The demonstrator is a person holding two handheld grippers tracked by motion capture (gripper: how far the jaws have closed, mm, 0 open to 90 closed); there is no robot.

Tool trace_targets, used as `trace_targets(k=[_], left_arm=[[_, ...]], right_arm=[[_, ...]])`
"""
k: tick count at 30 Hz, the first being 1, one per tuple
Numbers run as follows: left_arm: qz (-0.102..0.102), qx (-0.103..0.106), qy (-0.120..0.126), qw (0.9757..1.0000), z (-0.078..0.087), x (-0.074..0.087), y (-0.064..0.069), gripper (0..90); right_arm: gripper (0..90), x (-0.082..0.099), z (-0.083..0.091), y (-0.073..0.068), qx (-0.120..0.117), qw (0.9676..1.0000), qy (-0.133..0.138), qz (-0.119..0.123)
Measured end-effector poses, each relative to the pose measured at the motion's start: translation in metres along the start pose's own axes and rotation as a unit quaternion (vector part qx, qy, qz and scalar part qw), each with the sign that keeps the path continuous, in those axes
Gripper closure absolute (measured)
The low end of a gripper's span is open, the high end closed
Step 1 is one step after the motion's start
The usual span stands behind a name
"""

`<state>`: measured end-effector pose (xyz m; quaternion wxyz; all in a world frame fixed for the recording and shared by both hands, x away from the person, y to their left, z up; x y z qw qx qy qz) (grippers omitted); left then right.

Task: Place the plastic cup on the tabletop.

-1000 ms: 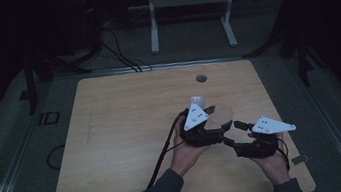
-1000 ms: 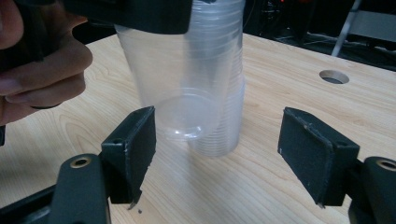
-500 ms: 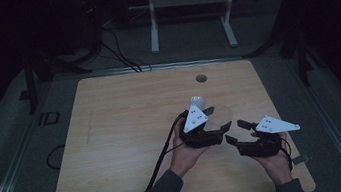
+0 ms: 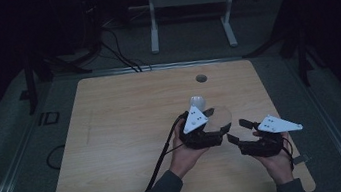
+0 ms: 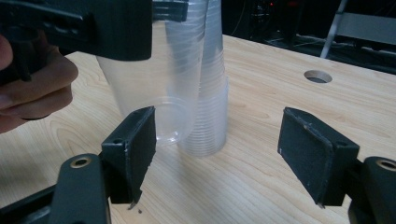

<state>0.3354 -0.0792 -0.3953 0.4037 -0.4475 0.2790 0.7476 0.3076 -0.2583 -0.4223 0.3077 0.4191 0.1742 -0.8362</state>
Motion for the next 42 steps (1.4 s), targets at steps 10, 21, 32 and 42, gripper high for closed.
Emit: trace_targets(k=[10, 21, 32, 42], left_arm=[[0.002, 0.0, -0.002, 1.0, 0.0, 0.002, -0.001, 29.4], [0.0, 0.007, -0.001, 1.0, -0.002, 0.004, 0.001, 29.4], [0.002, 0.008, -0.002, 1.0, -0.003, 0.007, 0.0, 29.4], [0.005, 0.009, -0.002, 0.9999, -0.005, 0.012, -0.001, 29.4]], right_arm=[[27.8, 0.0, 0.003, 0.003, 0.003, 1.0, 0.006, -0.005], [27.8, -0.001, 0.006, 0.005, 0.006, 0.9999, 0.01, -0.007], [27.8, -0.001, 0.008, 0.006, 0.009, 0.9998, 0.013, -0.009], [27.8, 0.0, 0.009, 0.007, 0.012, 0.9997, 0.015, -0.013]])
Point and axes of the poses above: each handheld gripper's, and its own axes: z roughly backward along the jaws, x roughly out of its underside, y roughly to its right, the point moved 4 cm from there along -z, roughly forward along the jaws, and after that the axes turned 14 degrees about -y, right-handed, at the moved point
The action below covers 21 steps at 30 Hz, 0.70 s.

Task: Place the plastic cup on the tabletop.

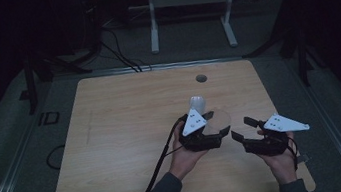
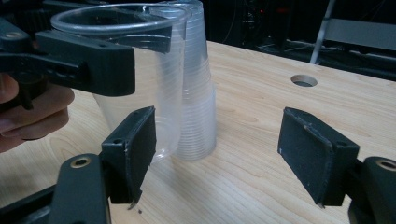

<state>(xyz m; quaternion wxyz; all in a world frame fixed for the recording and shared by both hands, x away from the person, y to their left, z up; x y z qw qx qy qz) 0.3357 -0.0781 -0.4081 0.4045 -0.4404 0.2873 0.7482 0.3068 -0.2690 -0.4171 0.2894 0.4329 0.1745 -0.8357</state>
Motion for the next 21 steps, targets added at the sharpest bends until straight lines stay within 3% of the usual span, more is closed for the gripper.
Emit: trace_targets(k=[21], left_arm=[[0.003, 0.002, -0.005, 1.0, -0.007, 0.011, -0.003, 29.4]], right_arm=[[27.8, 0.0, 0.002, 0.001, 0.001, 1.0, 0.003, -0.001]])
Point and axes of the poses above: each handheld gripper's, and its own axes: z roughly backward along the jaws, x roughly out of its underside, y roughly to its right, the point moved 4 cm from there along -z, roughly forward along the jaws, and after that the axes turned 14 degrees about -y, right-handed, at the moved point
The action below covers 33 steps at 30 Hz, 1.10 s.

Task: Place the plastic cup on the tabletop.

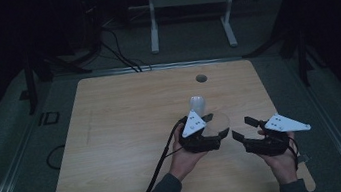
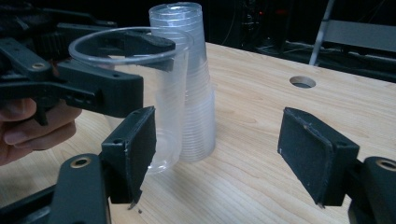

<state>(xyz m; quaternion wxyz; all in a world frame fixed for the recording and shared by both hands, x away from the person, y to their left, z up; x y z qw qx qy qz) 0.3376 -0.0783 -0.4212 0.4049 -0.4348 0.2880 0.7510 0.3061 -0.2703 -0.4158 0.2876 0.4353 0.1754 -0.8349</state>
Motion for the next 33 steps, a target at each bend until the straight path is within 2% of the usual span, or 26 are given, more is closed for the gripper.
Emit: trace_targets(k=[33], left_arm=[[0.004, 0.007, -0.008, 0.9999, -0.016, 0.016, 0.002, 29.4]], right_arm=[[27.8, -0.001, 0.001, 0.001, 0.0, 1.0, 0.004, -0.001]])
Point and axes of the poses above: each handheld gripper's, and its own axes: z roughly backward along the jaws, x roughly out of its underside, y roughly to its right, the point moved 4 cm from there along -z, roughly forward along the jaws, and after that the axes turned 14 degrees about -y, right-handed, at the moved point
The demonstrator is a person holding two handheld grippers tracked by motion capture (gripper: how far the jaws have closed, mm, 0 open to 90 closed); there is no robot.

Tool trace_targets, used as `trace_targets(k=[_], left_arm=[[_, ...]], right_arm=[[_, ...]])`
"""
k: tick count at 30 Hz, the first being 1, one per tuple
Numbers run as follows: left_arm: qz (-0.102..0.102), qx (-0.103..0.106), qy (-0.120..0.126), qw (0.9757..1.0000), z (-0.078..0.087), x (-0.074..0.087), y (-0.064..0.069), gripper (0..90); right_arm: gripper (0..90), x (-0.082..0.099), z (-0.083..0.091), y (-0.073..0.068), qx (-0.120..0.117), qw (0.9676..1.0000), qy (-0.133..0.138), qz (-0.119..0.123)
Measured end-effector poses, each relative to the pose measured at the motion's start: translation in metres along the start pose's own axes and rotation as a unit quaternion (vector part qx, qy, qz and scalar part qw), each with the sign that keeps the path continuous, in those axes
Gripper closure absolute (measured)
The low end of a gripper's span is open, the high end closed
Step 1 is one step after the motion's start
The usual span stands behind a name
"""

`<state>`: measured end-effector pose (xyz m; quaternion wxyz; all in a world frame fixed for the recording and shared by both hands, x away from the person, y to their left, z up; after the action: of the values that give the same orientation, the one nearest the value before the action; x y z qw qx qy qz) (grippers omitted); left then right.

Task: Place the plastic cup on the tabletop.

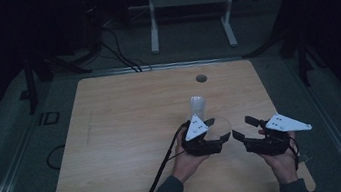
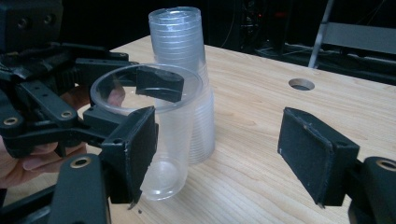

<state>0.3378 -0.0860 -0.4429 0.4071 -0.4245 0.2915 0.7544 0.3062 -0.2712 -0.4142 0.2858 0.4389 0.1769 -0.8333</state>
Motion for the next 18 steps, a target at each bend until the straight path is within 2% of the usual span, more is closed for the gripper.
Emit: trace_targets(k=[18], left_arm=[[0.002, 0.004, -0.004, 1.0, -0.011, 0.01, 0.001, 29.3]], right_arm=[[27.8, -0.001, 0.001, 0.0, 0.001, 1.0, 0.002, 0.001]])
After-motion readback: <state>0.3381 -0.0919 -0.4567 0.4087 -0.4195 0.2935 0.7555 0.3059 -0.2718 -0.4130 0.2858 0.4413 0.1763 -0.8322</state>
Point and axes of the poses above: each handheld gripper's, and its own axes: z roughly backward along the jaws, x roughly out of its underside, y roughly to its right, the point moved 4 cm from there along -z, roughly forward along the jaws, and after that the axes turned 14 degrees about -y, right-handed, at the moved point
